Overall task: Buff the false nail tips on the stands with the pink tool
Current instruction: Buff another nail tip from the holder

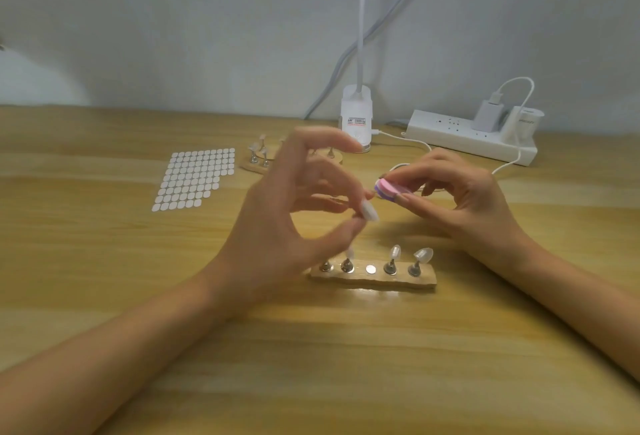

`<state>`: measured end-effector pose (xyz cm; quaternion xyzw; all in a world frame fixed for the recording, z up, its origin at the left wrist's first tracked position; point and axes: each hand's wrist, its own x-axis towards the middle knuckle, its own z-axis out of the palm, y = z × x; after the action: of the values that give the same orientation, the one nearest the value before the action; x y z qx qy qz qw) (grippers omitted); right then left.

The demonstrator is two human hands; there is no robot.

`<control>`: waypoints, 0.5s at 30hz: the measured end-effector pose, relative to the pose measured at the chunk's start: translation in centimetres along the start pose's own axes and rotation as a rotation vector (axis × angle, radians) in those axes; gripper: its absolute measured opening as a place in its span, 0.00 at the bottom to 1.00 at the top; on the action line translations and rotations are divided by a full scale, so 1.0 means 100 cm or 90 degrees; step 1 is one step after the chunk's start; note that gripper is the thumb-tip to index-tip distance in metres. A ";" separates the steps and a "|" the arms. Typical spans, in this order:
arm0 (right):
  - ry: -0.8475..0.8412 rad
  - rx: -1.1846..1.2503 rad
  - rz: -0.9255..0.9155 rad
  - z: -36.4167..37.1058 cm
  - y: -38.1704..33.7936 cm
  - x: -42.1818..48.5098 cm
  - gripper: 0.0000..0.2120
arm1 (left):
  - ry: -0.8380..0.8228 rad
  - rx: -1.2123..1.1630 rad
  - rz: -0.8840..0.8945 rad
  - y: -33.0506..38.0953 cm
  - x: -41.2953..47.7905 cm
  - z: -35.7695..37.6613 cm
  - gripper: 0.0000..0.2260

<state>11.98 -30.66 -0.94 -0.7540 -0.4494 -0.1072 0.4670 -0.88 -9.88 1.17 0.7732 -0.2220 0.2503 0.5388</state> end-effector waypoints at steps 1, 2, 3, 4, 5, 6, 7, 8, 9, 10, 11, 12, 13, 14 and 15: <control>0.001 0.009 0.001 0.000 0.000 0.000 0.09 | -0.029 0.048 0.023 0.002 -0.003 0.003 0.24; 0.001 0.016 0.000 0.000 0.000 0.000 0.09 | -0.062 0.085 0.030 0.003 -0.005 0.007 0.24; -0.001 0.020 0.000 0.000 -0.001 0.000 0.09 | -0.090 0.115 0.021 0.003 -0.007 0.011 0.25; -0.004 0.021 -0.001 0.000 -0.001 0.000 0.09 | -0.108 0.143 0.006 0.002 -0.009 0.014 0.25; -0.008 0.019 -0.003 0.000 -0.001 0.000 0.10 | -0.116 0.170 -0.006 0.001 -0.011 0.016 0.26; -0.012 0.016 -0.004 -0.001 -0.001 0.000 0.10 | -0.120 0.191 -0.017 -0.001 -0.011 0.017 0.26; -0.014 0.012 -0.004 -0.001 -0.001 0.000 0.11 | -0.128 0.201 -0.034 -0.003 -0.011 0.017 0.27; -0.014 0.010 -0.004 -0.001 0.000 0.000 0.11 | -0.137 0.198 -0.055 -0.005 -0.011 0.017 0.26; -0.013 0.008 -0.003 -0.001 0.001 0.000 0.11 | -0.148 0.188 -0.076 -0.006 -0.010 0.016 0.26; -0.012 0.006 -0.001 -0.001 0.002 0.000 0.11 | -0.156 0.177 -0.096 -0.007 -0.009 0.016 0.26; -0.011 0.004 0.003 -0.001 0.003 0.000 0.10 | -0.161 0.167 -0.117 -0.007 -0.008 0.017 0.26; -0.010 0.001 0.008 -0.001 0.003 0.000 0.10 | -0.164 0.156 -0.138 -0.007 -0.008 0.017 0.26; -0.009 -0.001 0.011 -0.001 0.003 0.000 0.10 | -0.165 0.143 -0.157 -0.007 -0.008 0.017 0.26; -0.008 -0.002 0.013 -0.001 0.003 0.000 0.10 | -0.167 0.132 -0.171 -0.007 -0.008 0.016 0.26; -0.004 0.000 0.013 -0.001 0.002 0.000 0.10 | -0.169 0.126 -0.176 -0.007 -0.008 0.016 0.26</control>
<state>12.16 -30.77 -1.06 -0.7589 -0.4429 -0.0999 0.4668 -0.85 -11.10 -0.34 0.8716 -0.1573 0.0908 0.4553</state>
